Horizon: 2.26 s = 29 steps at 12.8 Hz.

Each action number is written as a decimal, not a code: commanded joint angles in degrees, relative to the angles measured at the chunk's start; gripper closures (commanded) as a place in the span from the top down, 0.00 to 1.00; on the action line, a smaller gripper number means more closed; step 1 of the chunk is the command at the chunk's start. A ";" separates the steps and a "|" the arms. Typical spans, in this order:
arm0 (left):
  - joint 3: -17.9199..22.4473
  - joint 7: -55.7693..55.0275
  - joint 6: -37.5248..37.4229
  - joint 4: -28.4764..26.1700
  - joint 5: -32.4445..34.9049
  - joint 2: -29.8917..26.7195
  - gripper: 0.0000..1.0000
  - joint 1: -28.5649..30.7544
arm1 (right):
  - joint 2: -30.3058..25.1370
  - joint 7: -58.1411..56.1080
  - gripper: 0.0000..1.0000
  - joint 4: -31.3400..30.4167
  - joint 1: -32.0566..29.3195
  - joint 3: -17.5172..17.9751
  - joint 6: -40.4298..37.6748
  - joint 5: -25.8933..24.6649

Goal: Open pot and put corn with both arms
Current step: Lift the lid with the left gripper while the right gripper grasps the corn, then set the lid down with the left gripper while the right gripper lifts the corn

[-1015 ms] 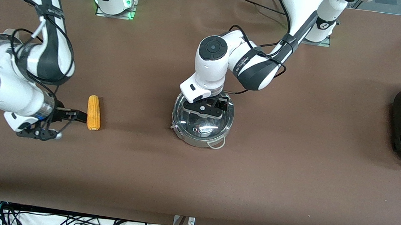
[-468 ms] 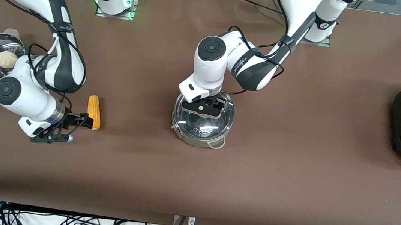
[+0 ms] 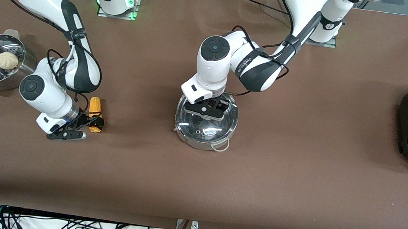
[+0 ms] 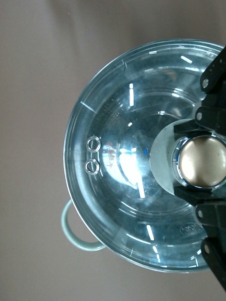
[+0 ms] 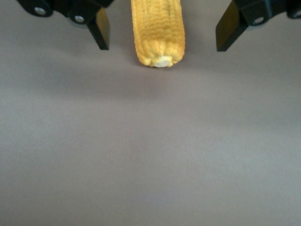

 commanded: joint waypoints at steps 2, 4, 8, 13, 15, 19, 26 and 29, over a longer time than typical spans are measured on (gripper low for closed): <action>-0.21 -0.17 -7.47 1.88 0.50 -6.13 0.14 -0.41 | -2.70 -2.48 1.00 -6.25 -0.25 0.50 4.94 0.81; 0.22 -0.08 -10.54 1.88 0.67 -10.26 0.11 0.47 | -2.70 -3.62 1.00 -8.18 -0.33 0.67 7.83 0.89; 0.40 4.63 -17.22 1.35 0.59 -15.71 0.05 5.20 | -2.61 -4.51 1.00 -10.30 -0.33 0.67 10.84 0.81; 0.40 27.91 -27.86 0.30 -2.32 -19.68 0.05 18.63 | -2.52 -4.94 1.00 -11.71 -0.42 0.76 11.63 0.89; 0.31 36.70 -27.61 -2.94 -2.32 -21.08 0.05 24.44 | -2.44 -5.38 1.00 -12.67 -0.51 0.76 13.21 0.81; 0.31 46.74 -23.15 -9.77 -2.40 -22.13 0.05 32.01 | -2.52 -6.35 0.24 -13.47 -0.42 0.76 13.92 0.89; 0.40 60.04 19.77 -46.06 -6.09 -23.47 0.08 41.86 | -8.65 -6.00 0.09 -12.77 -0.25 1.64 5.25 0.89; 0.49 60.65 27.14 -48.48 -5.83 -18.73 0.09 43.62 | -16.21 -1.89 0.09 -11.54 -0.25 3.13 -7.23 1.24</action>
